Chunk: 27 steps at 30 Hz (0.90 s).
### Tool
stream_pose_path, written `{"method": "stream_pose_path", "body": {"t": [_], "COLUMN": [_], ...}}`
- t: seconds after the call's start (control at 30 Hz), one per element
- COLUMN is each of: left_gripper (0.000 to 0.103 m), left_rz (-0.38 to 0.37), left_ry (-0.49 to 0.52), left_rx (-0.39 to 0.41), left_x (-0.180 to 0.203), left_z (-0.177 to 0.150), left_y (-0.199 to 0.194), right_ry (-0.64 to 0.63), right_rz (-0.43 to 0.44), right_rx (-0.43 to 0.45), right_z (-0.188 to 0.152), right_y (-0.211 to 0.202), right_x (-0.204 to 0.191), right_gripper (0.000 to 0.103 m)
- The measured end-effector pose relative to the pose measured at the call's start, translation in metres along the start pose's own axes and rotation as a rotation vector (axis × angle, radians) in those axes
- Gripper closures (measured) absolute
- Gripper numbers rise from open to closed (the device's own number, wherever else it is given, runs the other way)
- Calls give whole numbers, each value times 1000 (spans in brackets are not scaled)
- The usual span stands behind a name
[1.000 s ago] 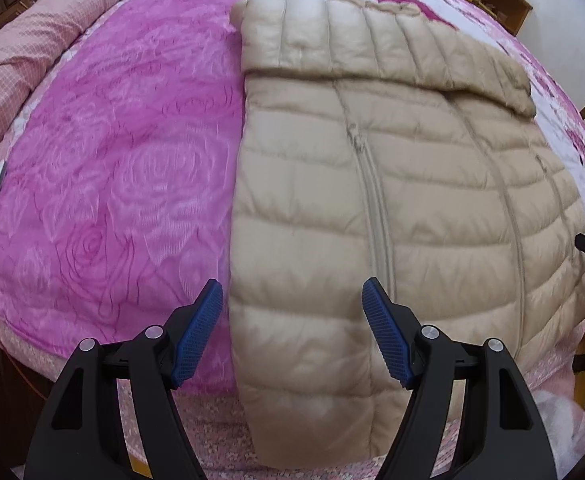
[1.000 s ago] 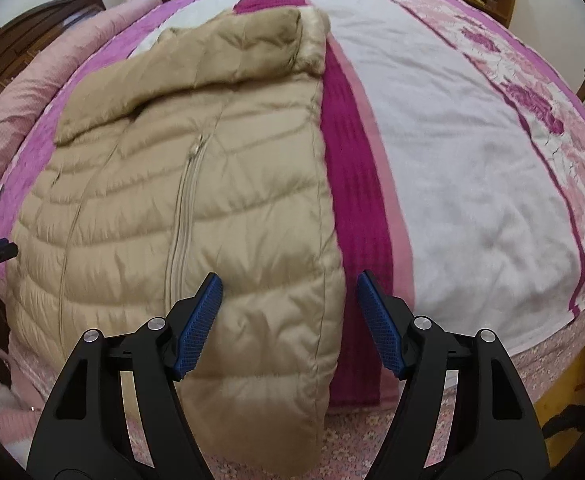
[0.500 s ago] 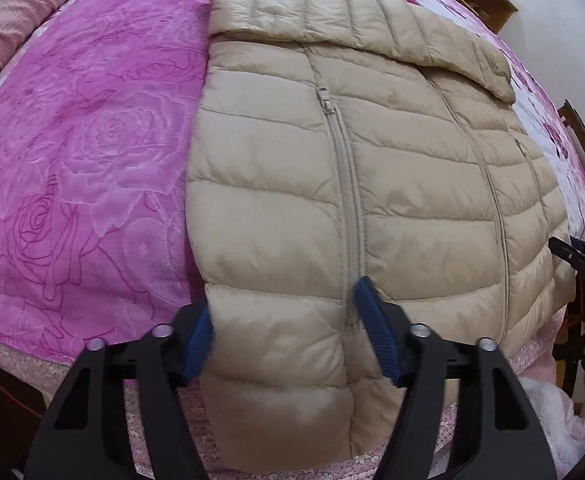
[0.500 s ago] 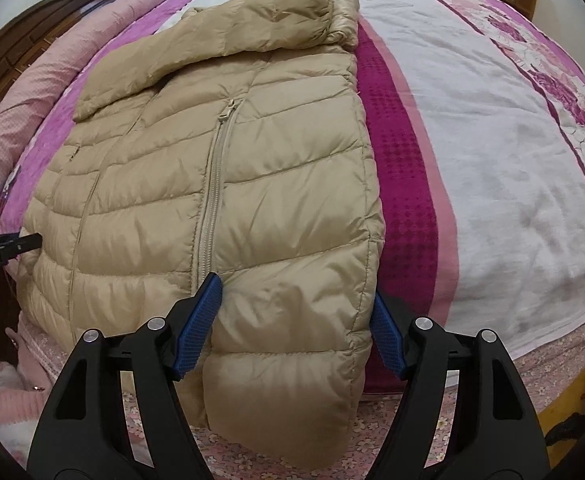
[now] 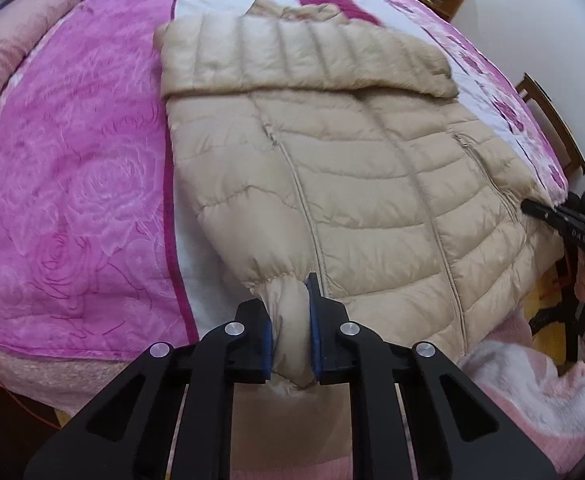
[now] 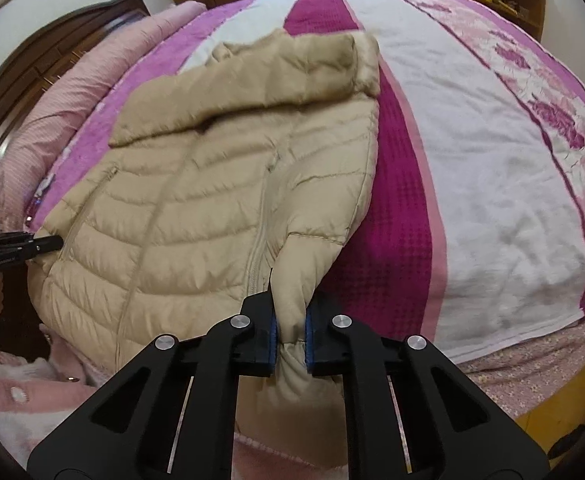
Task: Fold large clothes
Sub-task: 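Lift the hem with both grippers and fold it up toward the collar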
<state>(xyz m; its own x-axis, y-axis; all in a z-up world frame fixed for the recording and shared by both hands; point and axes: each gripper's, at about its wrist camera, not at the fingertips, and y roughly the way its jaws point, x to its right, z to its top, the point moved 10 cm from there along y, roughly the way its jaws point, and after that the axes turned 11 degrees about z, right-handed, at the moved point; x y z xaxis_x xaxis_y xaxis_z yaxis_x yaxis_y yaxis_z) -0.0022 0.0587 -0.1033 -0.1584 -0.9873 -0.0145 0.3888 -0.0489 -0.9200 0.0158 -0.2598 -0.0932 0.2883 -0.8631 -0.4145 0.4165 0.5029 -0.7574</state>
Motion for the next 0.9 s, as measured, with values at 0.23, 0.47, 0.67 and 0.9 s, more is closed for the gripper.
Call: {"method": "stream_pose_path", "body": {"t": [0.23,0.47,0.67,0.9], "left_gripper": [89,90,90,90], "left_rz": [-15,-44,36,133], "left_ry": [45,1,-33,-96], "left_rx": [-5,45,173,245], "left_x": [3,-5,-23,-42], "left_z": [-8,2,57,116], "left_y": [-40,-73,-77,-64], "right_ry": [30,73,16,-31], "right_rz": [34,88,98,12], "right_rx": [38,139,243,312], "right_z": [4,23,79,141], "right_y": [-37,-75,-74,-60], "right_x": [-16,-28,-34,-20], "right_gripper": [95,95,95,96]}}
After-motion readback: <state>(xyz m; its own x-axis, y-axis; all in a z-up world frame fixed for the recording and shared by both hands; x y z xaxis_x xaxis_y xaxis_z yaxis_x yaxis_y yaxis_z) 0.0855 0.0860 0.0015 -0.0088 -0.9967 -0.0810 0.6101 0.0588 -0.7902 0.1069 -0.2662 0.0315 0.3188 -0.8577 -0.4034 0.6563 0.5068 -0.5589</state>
